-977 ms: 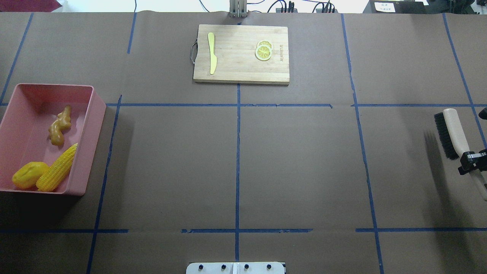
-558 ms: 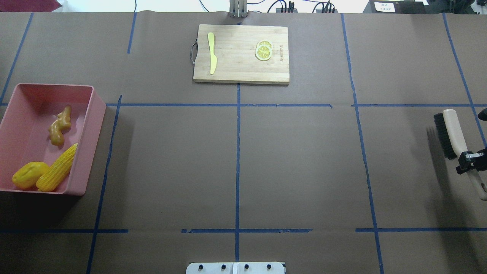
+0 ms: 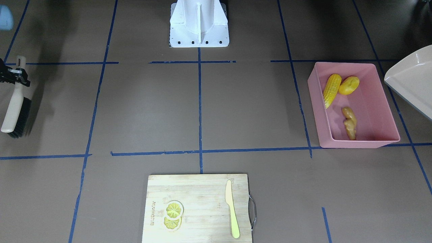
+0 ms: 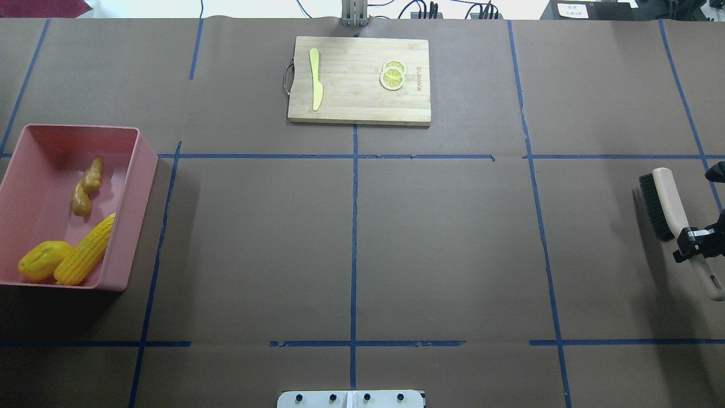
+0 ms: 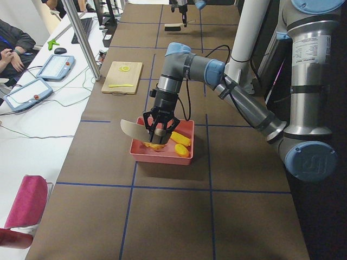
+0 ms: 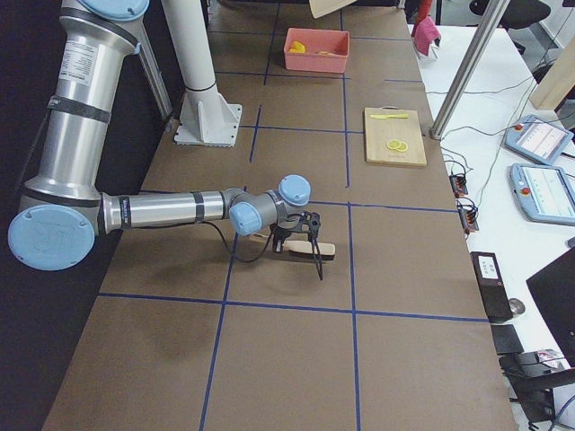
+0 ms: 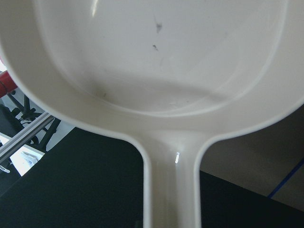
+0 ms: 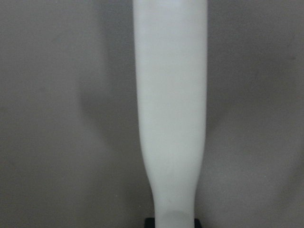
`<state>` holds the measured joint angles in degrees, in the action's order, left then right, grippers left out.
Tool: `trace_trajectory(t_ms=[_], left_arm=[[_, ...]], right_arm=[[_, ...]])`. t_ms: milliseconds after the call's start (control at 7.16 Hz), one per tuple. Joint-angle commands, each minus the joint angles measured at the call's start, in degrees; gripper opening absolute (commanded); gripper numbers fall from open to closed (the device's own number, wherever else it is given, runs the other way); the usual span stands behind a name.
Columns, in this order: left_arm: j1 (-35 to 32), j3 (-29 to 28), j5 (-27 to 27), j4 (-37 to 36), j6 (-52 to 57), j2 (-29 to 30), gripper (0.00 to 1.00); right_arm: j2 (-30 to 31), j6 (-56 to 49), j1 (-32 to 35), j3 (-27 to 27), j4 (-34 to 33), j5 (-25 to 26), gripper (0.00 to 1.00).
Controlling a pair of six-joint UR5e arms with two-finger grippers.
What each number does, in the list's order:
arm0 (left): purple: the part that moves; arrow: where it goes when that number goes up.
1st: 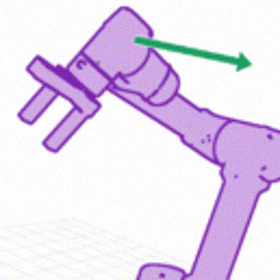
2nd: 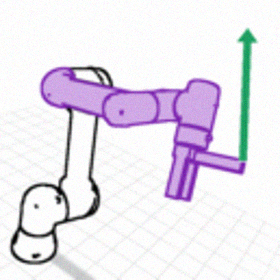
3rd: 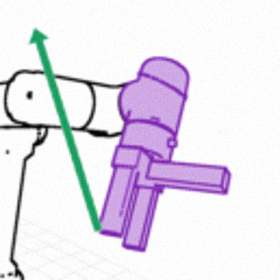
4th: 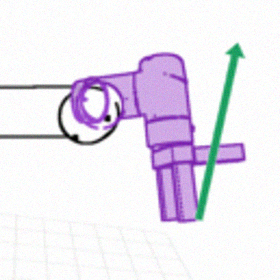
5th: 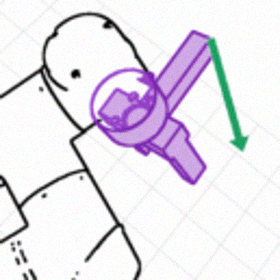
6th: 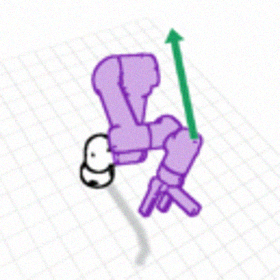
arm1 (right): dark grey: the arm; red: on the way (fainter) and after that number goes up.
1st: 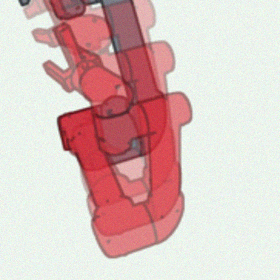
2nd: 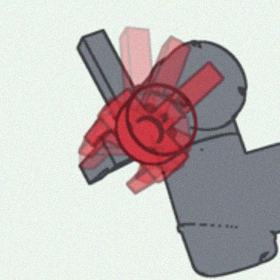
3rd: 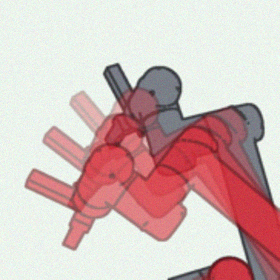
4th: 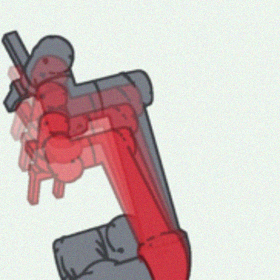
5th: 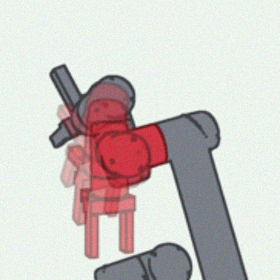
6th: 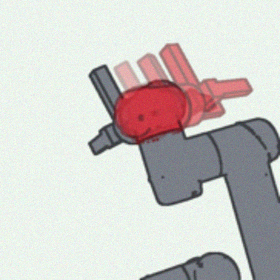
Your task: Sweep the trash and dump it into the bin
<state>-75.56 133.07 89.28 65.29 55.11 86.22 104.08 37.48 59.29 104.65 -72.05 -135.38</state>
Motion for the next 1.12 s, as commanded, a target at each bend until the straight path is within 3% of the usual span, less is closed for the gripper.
trace_trajectory(t_ms=[0,279,558,977], left_arm=[[0.1,0.0,-0.1,0.1,0.0,0.1,0.05],[0.1,0.0,-0.1,0.1,0.1,0.4,0.06],[0.1,-0.2,-0.1,0.1,0.1,0.4,0.06],[0.1,-0.3,-0.1,0.2,0.1,0.4,0.06]], right_arm=[[-0.6,-0.2,-0.1,-1.2,0.1,-0.1,0.01],[-0.6,-0.3,-0.1,-1.2,0.0,-0.3,0.02],[-0.6,-0.3,-0.3,-1.3,0.0,-0.4,0.1],[-0.6,-0.4,-1.2,-2.0,0.0,-0.4,0.1]])
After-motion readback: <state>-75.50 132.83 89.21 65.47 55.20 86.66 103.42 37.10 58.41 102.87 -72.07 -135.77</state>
